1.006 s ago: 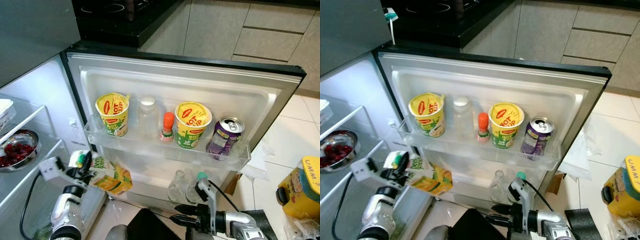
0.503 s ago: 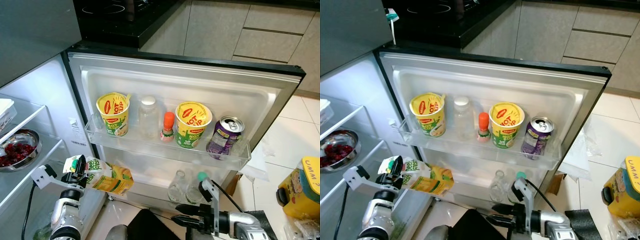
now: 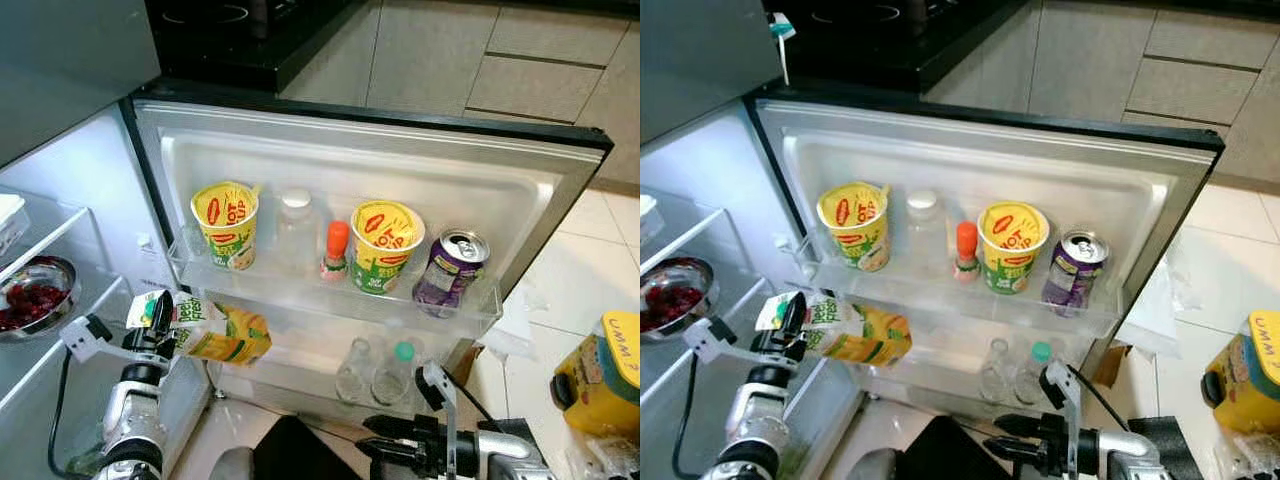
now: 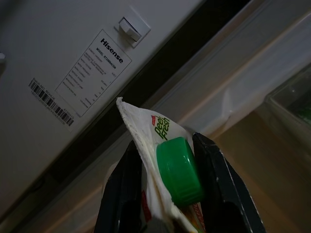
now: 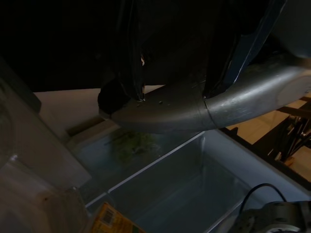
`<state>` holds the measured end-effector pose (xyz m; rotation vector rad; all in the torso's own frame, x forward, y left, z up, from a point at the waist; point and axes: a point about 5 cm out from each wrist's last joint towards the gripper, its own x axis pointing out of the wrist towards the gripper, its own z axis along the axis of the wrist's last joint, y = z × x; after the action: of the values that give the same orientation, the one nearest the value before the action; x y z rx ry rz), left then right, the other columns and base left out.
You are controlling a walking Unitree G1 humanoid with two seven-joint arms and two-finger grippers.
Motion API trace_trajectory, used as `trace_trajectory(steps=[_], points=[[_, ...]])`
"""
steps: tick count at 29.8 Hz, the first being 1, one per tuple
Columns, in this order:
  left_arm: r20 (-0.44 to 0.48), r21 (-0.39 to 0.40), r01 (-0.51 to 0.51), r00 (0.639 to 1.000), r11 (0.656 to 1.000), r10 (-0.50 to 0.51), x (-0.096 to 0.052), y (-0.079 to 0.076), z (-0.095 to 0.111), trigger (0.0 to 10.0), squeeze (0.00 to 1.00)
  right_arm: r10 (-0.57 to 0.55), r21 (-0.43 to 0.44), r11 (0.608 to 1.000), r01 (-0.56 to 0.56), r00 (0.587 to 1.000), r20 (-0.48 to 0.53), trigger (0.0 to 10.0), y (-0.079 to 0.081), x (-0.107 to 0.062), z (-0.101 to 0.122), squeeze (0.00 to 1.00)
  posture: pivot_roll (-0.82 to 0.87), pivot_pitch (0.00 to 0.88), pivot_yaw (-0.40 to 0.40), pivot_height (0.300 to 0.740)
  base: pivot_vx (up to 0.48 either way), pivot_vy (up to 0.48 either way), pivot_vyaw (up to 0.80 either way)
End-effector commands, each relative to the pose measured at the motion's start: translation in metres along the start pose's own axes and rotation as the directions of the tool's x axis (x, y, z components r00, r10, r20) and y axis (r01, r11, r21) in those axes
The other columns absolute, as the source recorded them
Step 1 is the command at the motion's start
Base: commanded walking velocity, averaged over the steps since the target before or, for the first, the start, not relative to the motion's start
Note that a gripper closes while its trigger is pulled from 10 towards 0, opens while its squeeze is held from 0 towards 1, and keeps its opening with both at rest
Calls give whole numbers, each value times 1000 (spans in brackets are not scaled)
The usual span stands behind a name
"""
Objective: Restocking fridge
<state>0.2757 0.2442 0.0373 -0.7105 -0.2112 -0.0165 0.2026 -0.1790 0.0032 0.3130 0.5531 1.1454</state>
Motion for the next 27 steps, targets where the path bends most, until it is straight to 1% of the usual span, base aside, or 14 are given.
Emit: trace_trajectory(steps=[1, 4, 6, 7, 8, 14, 15, 17, 18, 21, 23, 27], points=[[1, 14, 36, 999, 999, -36, 3, -5, -1, 10000, 0, 11, 3, 1000, -11, 1000, 8, 10000, 2, -2, 1, 0, -95, 63, -41, 608, 0, 0, 0], [-5, 26, 59, 998, 998, -59, 7, -9, -1, 10000, 0, 21, 3, 1000, -21, 1000, 12, 10000, 6, 0, 2, 0, -99, 77, -38, 608, 0, 0, 0], [-15, 40, 86, 996, 995, -86, 12, -14, -2, 10000, 0, 31, -4, 1000, -31, 999, 26, 10000, 10, 2, 7, 0, -102, 91, -34, 608, 0, 0, 0], [-15, 40, 86, 996, 995, -86, 12, -14, -2, 10000, 0, 31, -4, 1000, -31, 999, 26, 10000, 10, 2, 7, 0, -102, 91, -34, 608, 0, 0, 0], [-16, 43, 94, 996, 995, -93, 14, -17, -2, 10000, 0, 36, -9, 999, -35, 999, 31, 10000, 12, 2, 8, 0, -108, 110, -31, 608, 0, 0, 0], [-13, 50, 108, 994, 993, -107, 17, -20, -1, 10000, 0, 42, -13, 999, -41, 998, 36, 10000, 16, 1, 11, 0, -111, 116, -30, 608, 0, 0, 0], [-11, 54, 121, 993, 991, -120, 20, -23, 0, 10000, 0, 47, -16, 999, -47, 998, 40, 10000, 19, 1, 12, 0, -118, 151, -21, 608, 0, 0, 0], [-10, 56, 130, 992, 990, -129, 22, -25, 0, 10000, 0, 51, -18, 999, -50, 998, 43, 10000, 21, 1, 13, 0, -118, 151, -21, 608, 0, 0, 0], [-5, 66, 149, 989, 987, -149, 27, -29, 2, 10000, 0, 58, -21, 998, -57, 997, 45, 10000, 25, 1, 15, 0, -120, 166, -19, 608, 0, 0, 0], [3, 75, 172, 985, 982, -172, 30, -33, 4, 10000, 0, 62, -25, 998, -61, 997, 46, 10000, 28, 0, 16, 0, -124, 185, -15, 608, 0, 0, 0], [10, 102, 203, 979, 974, -205, 35, -38, 8, 10000, 0, 70, -29, 997, -69, 996, 51, 10000, 33, -1, 18, 0, -128, 209, -12, 608, 0, 0, 0], [17, 132, 221, 974, 966, -225, 40, -40, 16, 10000, 0, 79, -30, 997, -78, 996, 52, 10000, 39, -2, 19, 0, -131, 226, -9, 608, 0, 0, 0]])
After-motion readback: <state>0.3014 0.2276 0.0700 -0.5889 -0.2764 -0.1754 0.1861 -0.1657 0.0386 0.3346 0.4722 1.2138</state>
